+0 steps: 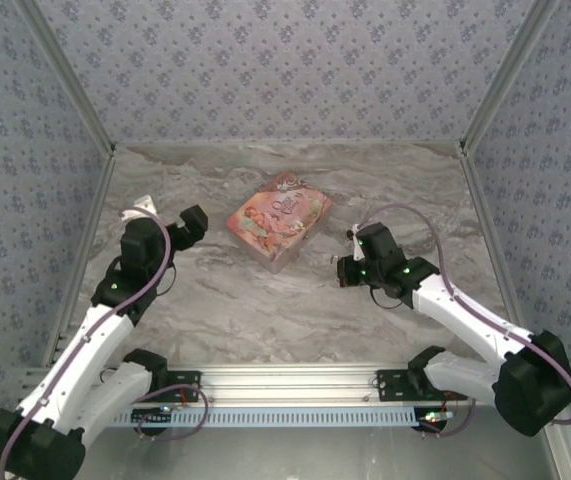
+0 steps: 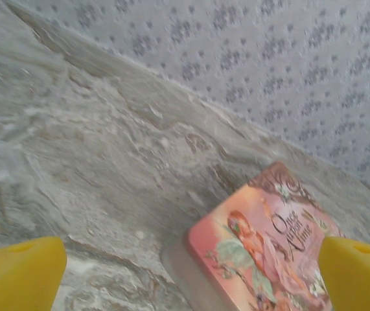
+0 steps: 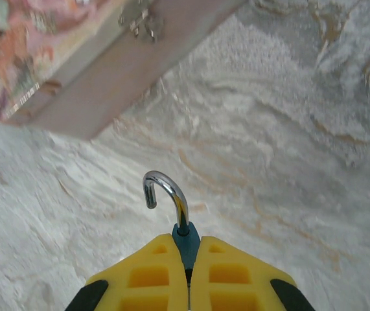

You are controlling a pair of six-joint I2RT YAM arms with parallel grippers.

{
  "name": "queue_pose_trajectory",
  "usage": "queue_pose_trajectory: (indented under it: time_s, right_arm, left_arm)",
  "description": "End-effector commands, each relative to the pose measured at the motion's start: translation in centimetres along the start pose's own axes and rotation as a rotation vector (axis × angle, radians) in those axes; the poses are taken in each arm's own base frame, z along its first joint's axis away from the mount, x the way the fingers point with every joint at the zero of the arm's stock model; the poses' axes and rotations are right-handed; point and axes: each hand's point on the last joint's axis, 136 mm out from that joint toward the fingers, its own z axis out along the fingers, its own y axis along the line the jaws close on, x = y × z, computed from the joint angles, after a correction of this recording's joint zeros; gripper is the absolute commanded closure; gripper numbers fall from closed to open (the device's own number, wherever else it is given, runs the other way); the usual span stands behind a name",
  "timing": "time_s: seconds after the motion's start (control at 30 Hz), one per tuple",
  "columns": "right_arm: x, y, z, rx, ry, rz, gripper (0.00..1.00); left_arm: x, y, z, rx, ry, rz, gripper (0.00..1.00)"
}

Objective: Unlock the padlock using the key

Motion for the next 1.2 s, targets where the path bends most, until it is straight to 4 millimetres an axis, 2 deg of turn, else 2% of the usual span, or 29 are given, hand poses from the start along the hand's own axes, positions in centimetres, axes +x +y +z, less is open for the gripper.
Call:
queue_pose_trajectory:
  time_s: [0.0, 0.17, 0.5, 0.8, 1.17]
  right_arm:
    - [1.9, -1.2, -0.8, 0.131, 0.097, -0.045, 0.94]
    - [4.1, -0.7, -0.2, 0.183, 0.213, -0.096, 0.95]
    - [6.5, 0.2, 1.9, 0.256, 0.412, -0.186, 0.95]
    - [7.8, 0.2, 3.7, 0.21, 0.454, -0.123, 0.94]
    - [8.6, -0.7, 4.2, 0.226, 0.472, -0.096, 0.94]
  left_arm:
    - [-0.8, 1.4, -0.6, -0.057, -0.042, 0.014, 0.0]
    - [-0.9, 1.5, -0.5, -0.062, -0.043, 0.009, 0.0]
    - [-0.9, 1.2, 0.1, -0.059, -0.03, 0.007, 0.01]
    - [-0.8, 1.1, 0.3, -0.058, -0.021, 0.006, 0.0]
    - [0.3, 1.5, 0.4, -0.061, 0.013, 0.006, 0.01]
